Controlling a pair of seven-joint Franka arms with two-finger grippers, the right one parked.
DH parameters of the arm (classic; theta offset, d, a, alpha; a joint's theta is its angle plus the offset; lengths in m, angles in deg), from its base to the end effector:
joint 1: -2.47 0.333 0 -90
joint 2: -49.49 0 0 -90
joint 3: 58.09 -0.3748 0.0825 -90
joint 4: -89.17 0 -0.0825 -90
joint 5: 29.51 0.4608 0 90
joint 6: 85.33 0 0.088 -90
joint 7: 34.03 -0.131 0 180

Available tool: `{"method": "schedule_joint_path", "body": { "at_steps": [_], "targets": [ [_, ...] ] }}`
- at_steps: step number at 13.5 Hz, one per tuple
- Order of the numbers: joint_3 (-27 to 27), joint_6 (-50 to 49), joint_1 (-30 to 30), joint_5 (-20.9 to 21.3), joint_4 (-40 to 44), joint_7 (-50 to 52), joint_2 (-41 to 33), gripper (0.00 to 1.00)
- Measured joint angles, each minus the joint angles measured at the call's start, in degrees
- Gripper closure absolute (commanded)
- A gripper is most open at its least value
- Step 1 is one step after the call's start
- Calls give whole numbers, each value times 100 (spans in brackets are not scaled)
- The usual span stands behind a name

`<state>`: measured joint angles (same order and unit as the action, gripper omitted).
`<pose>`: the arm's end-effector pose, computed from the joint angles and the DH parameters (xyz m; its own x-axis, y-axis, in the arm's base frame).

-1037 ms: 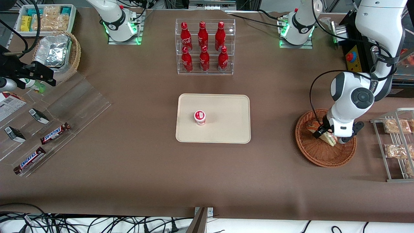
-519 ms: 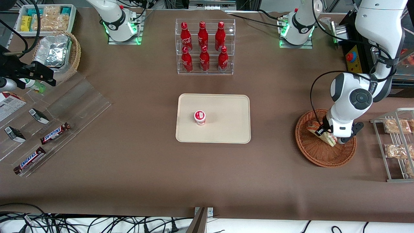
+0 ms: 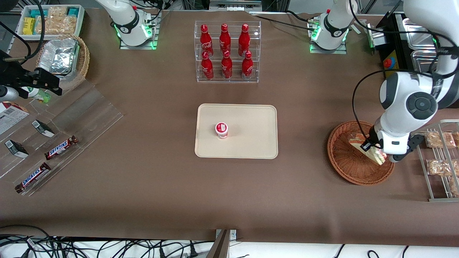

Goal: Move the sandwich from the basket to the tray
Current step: 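Lower the left gripper around the sandwich and close on it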

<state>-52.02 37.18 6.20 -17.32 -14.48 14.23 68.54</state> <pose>0.7210 -0.0113 0.3515 0.7689 0.6311 0.1022 0.6392 -0.7623 -0.1018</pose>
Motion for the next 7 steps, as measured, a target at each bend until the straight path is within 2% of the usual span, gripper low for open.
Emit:
{"method": "schedule_joint_path", "body": {
  "at_steps": [7],
  "targets": [
    [544,-1912,-16,-298,1563,-74,-54,100]
  ]
}}
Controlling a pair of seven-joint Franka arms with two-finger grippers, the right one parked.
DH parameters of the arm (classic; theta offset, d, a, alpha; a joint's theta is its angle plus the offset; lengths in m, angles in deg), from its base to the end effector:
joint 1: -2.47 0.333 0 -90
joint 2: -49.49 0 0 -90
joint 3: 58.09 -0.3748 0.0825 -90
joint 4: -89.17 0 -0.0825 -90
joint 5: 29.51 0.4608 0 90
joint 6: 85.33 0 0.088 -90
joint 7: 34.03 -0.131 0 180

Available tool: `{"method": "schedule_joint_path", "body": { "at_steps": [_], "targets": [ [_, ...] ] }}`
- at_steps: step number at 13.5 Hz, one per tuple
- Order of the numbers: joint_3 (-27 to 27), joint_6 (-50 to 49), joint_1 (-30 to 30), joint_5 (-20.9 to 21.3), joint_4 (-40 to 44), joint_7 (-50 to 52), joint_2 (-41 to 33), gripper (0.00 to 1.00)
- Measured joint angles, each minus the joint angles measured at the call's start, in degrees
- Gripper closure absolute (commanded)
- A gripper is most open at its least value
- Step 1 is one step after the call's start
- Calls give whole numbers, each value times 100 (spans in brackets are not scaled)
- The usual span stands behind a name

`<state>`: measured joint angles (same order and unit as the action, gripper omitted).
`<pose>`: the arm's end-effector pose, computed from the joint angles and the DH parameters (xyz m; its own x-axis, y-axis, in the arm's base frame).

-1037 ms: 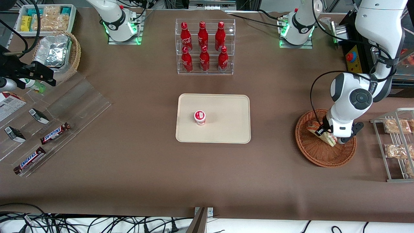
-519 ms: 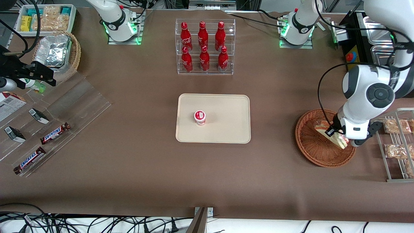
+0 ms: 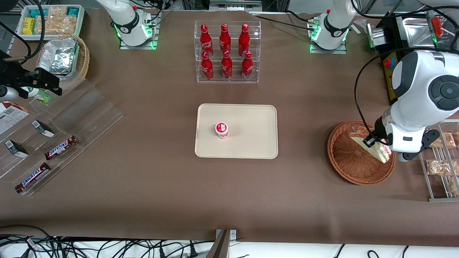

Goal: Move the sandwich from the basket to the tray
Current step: 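Lower the left gripper around the sandwich and close on it, then lift the sandwich out of the basket with the left gripper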

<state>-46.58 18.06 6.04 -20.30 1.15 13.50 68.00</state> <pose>0.7399 -0.0689 0.4790 0.7914 0.6103 0.0339 0.6104 -0.7861 -0.0976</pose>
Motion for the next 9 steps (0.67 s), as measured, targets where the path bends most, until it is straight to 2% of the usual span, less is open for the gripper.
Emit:
{"method": "schedule_joint_path", "body": {
  "at_steps": [4,8,9],
  "targets": [
    [340,-677,-13,-250,618,-527,-1,100],
    [1061,-721,-57,-274,657,-1320,40,98],
    [1256,-725,-69,-273,657,-1450,70,94]
  ]
}}
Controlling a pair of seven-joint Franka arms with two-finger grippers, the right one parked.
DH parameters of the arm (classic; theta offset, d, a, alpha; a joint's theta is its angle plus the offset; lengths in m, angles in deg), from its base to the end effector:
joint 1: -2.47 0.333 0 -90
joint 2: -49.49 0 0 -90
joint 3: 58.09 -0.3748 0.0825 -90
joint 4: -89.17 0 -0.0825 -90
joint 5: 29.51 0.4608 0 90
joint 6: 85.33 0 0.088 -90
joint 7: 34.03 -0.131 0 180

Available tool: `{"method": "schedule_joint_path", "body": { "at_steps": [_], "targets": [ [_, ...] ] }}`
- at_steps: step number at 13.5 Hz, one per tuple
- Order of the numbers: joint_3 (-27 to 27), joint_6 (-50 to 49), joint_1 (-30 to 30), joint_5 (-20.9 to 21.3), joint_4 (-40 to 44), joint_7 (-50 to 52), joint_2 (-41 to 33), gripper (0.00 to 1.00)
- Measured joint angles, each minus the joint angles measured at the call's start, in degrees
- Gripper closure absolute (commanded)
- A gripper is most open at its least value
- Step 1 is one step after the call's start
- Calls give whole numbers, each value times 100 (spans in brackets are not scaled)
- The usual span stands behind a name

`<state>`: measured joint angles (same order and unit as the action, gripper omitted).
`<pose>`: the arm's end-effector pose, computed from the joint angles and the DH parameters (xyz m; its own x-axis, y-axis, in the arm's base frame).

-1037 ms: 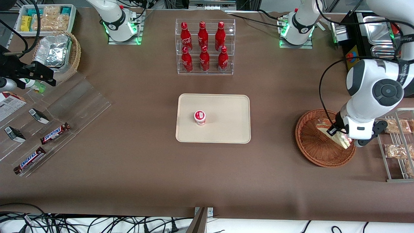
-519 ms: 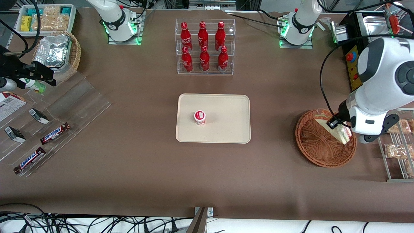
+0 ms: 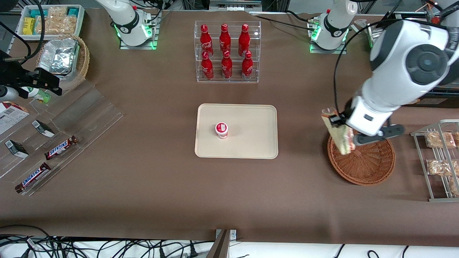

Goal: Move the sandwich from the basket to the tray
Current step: 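Lift the sandwich out of the basket with the left gripper, then carry the sandwich over the cream tray and lower it beside the bottle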

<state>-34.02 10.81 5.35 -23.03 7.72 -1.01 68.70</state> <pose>0.7109 -0.2148 0.5355 0.9767 0.2074 -0.0546 0.2072 -0.9783 -0.0081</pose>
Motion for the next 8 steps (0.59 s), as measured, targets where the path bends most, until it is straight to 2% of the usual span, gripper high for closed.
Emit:
{"method": "schedule_joint_path", "body": {
  "at_steps": [3,6,8],
  "targets": [
    [455,17,-32,2,-2,-485,116,88],
    [708,70,-122,2,-4,-868,188,88],
    [749,71,-406,2,-10,-883,225,88]
  ]
}}
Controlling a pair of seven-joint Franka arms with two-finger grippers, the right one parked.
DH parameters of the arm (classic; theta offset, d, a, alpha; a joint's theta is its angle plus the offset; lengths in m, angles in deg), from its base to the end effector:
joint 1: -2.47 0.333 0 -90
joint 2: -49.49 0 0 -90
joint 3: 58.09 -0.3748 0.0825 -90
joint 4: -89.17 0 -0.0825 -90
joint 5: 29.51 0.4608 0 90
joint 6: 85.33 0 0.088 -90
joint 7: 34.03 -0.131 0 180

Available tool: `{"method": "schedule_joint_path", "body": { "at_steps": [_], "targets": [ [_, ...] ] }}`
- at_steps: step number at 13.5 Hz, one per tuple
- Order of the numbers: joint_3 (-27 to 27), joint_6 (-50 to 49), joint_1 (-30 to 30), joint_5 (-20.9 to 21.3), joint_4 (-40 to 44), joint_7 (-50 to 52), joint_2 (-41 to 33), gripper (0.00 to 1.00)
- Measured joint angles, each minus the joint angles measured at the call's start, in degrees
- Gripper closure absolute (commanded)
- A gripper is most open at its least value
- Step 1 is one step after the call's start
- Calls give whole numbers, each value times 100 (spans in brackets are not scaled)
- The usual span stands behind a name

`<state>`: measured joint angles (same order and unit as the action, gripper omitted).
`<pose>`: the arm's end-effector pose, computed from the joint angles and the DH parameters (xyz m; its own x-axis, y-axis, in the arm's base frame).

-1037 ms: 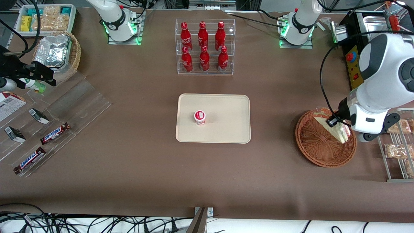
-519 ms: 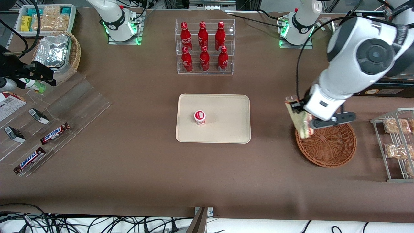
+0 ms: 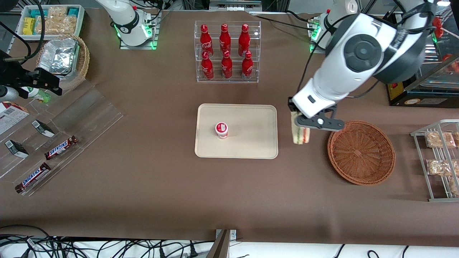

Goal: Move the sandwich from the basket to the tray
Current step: 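Carry the sandwich over the cream tray and lower it beside the bottle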

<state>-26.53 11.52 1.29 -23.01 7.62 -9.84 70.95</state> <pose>0.6659 -0.3401 0.5217 0.9866 -0.1409 -0.0817 -0.1370 -0.9892 0.0519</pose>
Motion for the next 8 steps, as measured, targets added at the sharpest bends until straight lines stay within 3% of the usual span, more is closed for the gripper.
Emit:
{"method": "schedule_joint_path", "body": {
  "at_steps": [8],
  "targets": [
    [3,1206,-455,123,-848,262,414,83]
  ]
}}
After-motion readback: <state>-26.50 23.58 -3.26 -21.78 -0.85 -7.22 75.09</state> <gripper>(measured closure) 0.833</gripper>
